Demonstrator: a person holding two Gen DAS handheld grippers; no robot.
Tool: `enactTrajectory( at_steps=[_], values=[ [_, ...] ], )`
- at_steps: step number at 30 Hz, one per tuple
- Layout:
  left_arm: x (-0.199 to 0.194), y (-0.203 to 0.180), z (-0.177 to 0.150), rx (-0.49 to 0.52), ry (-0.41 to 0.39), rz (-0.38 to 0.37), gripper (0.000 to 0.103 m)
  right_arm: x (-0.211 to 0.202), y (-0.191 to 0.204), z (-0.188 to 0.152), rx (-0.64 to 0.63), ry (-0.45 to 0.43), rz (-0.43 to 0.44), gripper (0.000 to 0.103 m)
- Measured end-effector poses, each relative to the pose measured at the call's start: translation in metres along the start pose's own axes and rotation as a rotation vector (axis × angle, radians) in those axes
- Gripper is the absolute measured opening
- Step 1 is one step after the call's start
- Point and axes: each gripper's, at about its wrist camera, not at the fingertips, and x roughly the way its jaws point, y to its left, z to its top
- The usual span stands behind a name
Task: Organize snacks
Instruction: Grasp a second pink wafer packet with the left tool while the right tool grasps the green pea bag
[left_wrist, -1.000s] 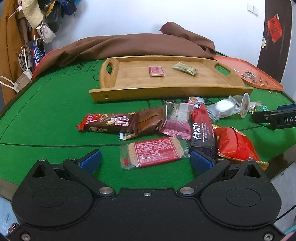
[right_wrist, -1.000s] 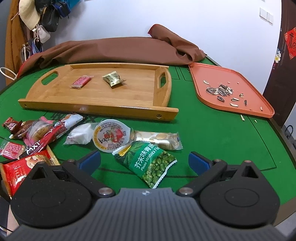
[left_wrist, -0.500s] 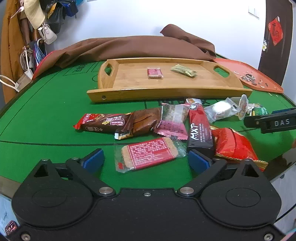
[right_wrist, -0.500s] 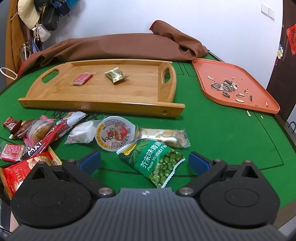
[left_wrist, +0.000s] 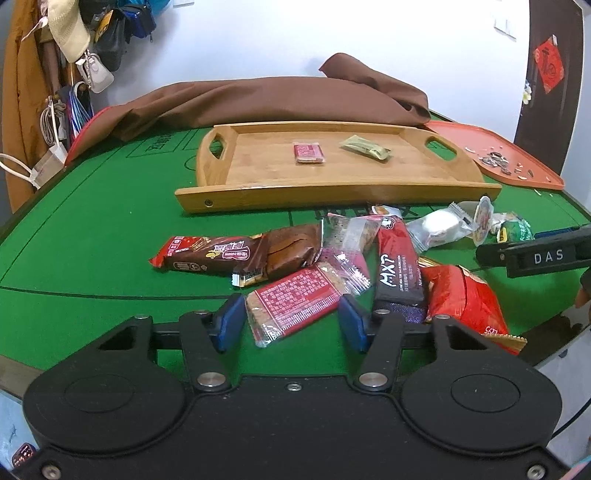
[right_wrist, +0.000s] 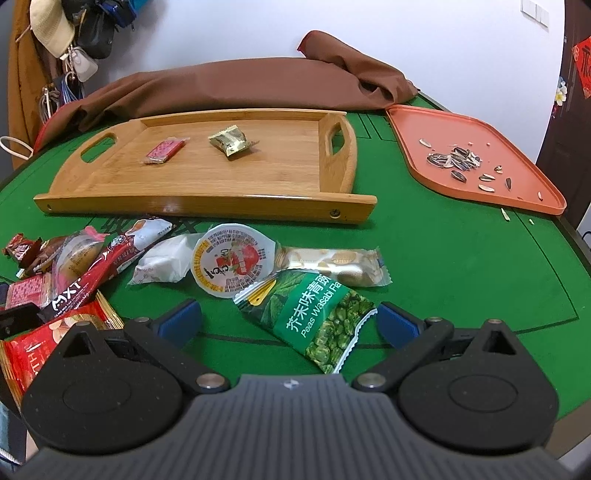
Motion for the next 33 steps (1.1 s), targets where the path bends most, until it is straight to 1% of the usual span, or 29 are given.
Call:
enactTrajectory(
  at_steps=[3,5,7,10,12,14,16,18,20,22,24,26,27,28,31,33],
  values=[
    [0.000,0.000,0.001,0.005,-0.005,0.002,0.055,0.000,0.001,-0.001,-0.010,-0.002,-0.002,0.103],
    [0.002,-0.001,0.001,0.018,-0.006,0.006,0.060,0.000,0.002,-0.001,-0.012,-0.003,0.000,0.103],
    [0.006,-0.001,0.002,0.028,-0.010,0.007,0.069,0.000,0.003,-0.001,-0.014,-0.004,-0.001,0.103],
    [0.012,-0.003,0.005,0.048,-0.021,0.002,0.074,0.001,0.002,-0.001,-0.014,-0.004,-0.001,0.103],
    [0.017,-0.005,0.005,0.054,-0.035,0.004,0.075,0.001,0.003,-0.001,-0.015,-0.004,0.000,0.103],
    [0.020,-0.004,0.008,0.032,-0.024,-0.012,0.068,0.000,0.003,-0.001,-0.016,-0.006,-0.001,0.102],
    [0.019,-0.004,0.010,0.031,-0.015,-0.021,0.052,0.000,0.003,0.000,-0.015,-0.006,0.001,0.101],
    [0.016,-0.006,0.009,0.043,-0.014,-0.026,0.041,-0.001,0.003,0.000,-0.014,-0.007,0.002,0.099],
    [0.012,-0.008,0.008,0.053,-0.005,-0.029,0.036,-0.001,0.002,0.000,-0.015,-0.010,0.002,0.097],
    [0.008,-0.008,0.008,0.050,0.006,-0.034,0.035,-0.002,0.002,0.000,-0.015,-0.011,-0.001,0.095],
    [0.004,-0.008,0.006,0.057,0.005,-0.022,0.035,-0.003,0.002,-0.001,-0.012,-0.011,0.001,0.095],
    [0.000,-0.009,0.004,0.069,0.004,-0.001,0.041,-0.004,0.001,-0.001,-0.011,-0.012,0.001,0.095],
    [-0.002,-0.009,0.003,0.076,0.007,0.007,0.050,-0.004,0.001,-0.001,-0.011,-0.012,0.001,0.095],
    [-0.003,-0.009,0.002,0.077,0.009,0.013,0.054,-0.004,0.001,-0.001,-0.011,-0.011,0.001,0.095],
    [-0.004,-0.009,-0.002,0.076,0.003,0.015,0.055,-0.005,0.001,-0.002,-0.010,-0.012,-0.001,0.094],
    [-0.003,-0.006,0.000,0.048,0.015,0.005,0.053,-0.005,0.002,-0.002,-0.010,-0.014,-0.006,0.092]
  ],
)
